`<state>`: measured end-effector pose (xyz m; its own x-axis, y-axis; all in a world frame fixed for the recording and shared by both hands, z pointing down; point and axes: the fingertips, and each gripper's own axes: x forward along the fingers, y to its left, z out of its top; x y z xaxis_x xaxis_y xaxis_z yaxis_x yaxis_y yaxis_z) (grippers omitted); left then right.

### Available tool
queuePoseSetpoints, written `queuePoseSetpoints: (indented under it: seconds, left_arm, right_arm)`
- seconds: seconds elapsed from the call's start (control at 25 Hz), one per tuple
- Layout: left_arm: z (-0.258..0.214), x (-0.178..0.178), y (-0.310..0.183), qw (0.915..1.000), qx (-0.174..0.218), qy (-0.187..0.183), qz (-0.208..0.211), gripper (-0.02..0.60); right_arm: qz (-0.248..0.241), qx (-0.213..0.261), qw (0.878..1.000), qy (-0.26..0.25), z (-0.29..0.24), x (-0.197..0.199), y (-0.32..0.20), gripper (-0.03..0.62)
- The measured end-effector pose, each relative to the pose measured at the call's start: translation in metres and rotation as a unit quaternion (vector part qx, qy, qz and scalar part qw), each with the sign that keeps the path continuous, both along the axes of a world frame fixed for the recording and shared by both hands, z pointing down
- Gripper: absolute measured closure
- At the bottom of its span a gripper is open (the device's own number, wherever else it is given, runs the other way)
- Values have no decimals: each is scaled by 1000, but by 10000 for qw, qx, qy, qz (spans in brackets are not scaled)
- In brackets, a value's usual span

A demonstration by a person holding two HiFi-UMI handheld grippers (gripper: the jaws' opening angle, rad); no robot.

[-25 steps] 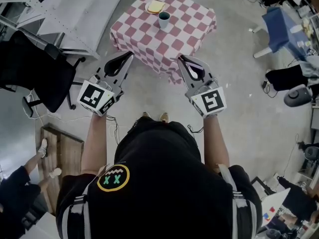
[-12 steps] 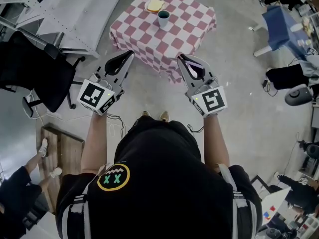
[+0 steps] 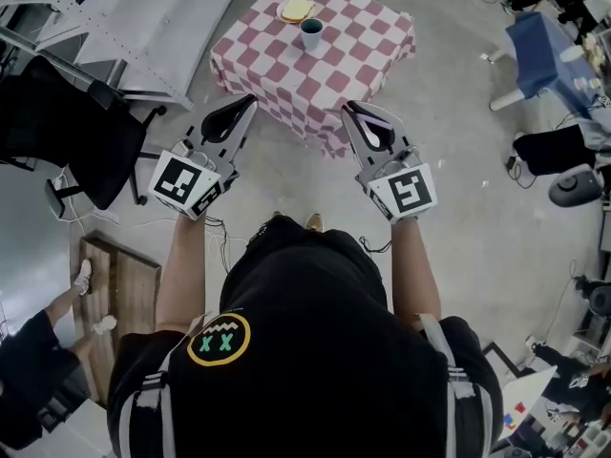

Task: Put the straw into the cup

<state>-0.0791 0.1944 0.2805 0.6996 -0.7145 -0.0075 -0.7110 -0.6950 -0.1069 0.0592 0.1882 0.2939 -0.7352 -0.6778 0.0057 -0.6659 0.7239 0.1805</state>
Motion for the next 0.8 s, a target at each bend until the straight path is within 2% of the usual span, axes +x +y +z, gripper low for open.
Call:
queuePoseSetpoints:
  seconds: [0.36,0.8]
  left_arm:
    - [4,24,15,9999,-38,-19,-91,552]
    - [9,43,-5,9999,97,-112,-30,552]
  right_arm:
    - [-129,77,9999,49,1,21,9,540]
    - [-82,197,9998,62,10,33,-10,540]
